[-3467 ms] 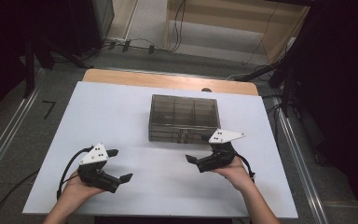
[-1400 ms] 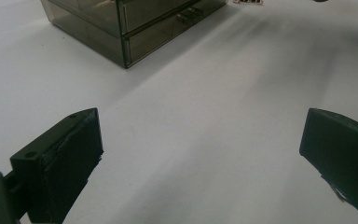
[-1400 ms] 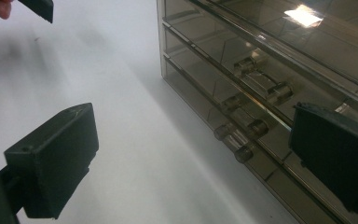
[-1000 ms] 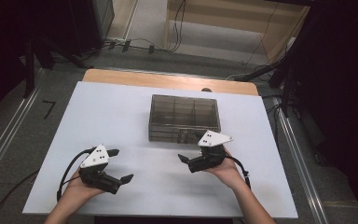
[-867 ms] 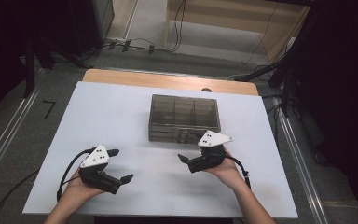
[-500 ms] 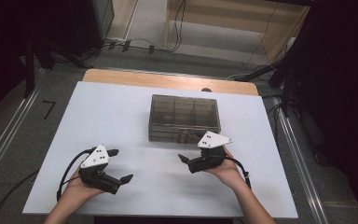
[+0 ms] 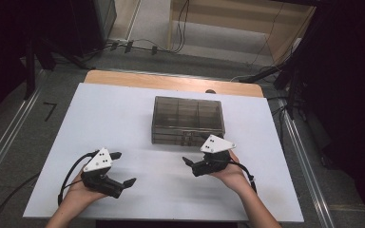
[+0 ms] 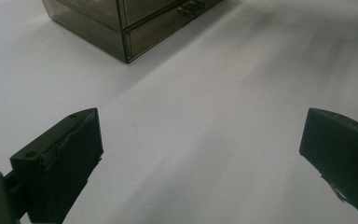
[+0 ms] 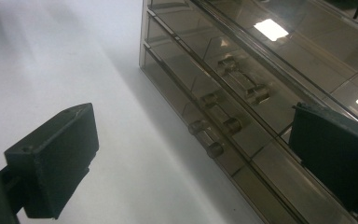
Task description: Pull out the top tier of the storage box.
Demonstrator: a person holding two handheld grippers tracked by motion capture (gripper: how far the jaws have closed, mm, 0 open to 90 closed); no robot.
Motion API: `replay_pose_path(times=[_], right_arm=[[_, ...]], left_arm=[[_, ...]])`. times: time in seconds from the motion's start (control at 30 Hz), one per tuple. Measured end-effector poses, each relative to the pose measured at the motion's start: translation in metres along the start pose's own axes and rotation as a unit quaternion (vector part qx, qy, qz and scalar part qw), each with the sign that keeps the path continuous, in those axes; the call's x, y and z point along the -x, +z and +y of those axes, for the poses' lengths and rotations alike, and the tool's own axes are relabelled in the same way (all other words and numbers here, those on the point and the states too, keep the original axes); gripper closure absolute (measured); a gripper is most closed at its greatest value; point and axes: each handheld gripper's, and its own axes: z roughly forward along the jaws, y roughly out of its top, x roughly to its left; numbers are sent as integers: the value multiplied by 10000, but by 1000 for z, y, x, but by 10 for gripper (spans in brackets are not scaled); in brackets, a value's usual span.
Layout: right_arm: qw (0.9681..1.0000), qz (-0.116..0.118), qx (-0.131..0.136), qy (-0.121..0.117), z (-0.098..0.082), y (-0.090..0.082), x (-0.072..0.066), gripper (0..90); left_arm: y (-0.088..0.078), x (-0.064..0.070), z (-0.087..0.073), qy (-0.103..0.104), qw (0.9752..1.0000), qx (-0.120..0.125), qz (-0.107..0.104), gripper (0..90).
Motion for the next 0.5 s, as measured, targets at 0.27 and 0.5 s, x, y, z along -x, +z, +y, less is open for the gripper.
replay_pose_path(times=[0.27, 0.5], right_arm=[[9997, -178, -19, -158, 0, 0, -2, 1], [9991, -309, -47, -279, -1, 0, -3, 2]], left_arm=[[0, 0, 0, -11, 10000, 9, 4, 0], [0, 0, 0, -8, 10000, -4, 1, 0]])
